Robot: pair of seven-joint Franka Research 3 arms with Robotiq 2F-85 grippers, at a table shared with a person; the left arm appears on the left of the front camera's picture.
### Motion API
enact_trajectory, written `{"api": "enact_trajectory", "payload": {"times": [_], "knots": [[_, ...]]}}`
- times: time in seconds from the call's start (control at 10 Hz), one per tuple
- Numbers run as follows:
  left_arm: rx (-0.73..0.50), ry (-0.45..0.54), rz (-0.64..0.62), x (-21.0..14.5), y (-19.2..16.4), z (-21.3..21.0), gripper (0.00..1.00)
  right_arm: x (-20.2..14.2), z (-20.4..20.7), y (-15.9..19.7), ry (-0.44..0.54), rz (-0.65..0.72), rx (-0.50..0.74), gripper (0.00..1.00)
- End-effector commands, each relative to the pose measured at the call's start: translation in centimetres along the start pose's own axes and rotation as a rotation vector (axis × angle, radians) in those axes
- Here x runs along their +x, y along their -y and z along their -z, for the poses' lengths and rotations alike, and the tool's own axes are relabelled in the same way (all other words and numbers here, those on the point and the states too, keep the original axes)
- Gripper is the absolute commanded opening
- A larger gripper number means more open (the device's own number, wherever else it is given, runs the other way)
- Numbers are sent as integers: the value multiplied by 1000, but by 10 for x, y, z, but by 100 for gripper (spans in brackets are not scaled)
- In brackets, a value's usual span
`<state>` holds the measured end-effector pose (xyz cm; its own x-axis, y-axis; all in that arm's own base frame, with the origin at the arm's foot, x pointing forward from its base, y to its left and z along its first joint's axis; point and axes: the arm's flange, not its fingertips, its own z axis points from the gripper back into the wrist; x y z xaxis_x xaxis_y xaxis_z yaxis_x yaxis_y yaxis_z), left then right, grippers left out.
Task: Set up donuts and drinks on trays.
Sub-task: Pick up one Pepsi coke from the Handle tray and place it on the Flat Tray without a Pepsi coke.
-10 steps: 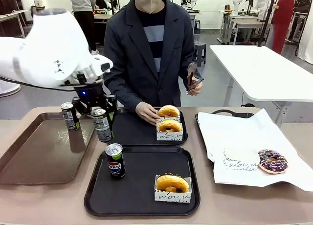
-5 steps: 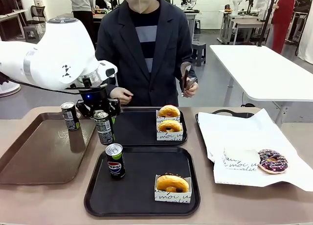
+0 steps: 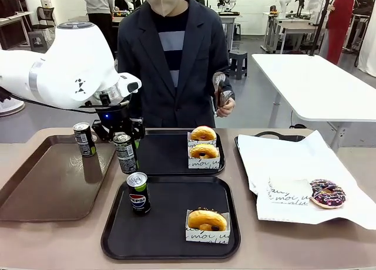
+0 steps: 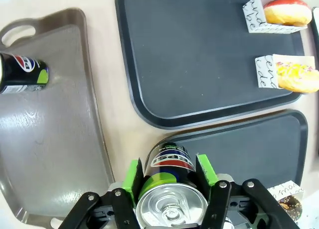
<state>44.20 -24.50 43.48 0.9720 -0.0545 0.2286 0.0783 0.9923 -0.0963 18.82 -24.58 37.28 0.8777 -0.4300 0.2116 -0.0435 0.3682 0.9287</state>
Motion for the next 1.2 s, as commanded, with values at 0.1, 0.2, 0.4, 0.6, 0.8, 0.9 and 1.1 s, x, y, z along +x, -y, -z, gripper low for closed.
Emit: {"api": "enact_trajectory", "payload": {"times": [0.1,0.2,0.4,0.6,0.8,0.9,1.1], "knots": [[-21,66,3,21,18,6,56,3,2,0,24,-15,26,100],[-25,59,-5,29,23,12,56,3,2,0,24,-15,26,100],[-18,64,-1,43,35,24,56,3,2,0,24,-15,26,100],[-1,65,-6,56,41,37,56,3,2,0,24,-15,26,100],[-5,73,27,44,15,12,56,3,2,0,24,-15,26,100],[19,92,41,26,-15,-16,56,3,2,0,24,-15,26,100],[24,75,83,-16,-71,-61,56,3,2,0,24,-15,26,100]]}}
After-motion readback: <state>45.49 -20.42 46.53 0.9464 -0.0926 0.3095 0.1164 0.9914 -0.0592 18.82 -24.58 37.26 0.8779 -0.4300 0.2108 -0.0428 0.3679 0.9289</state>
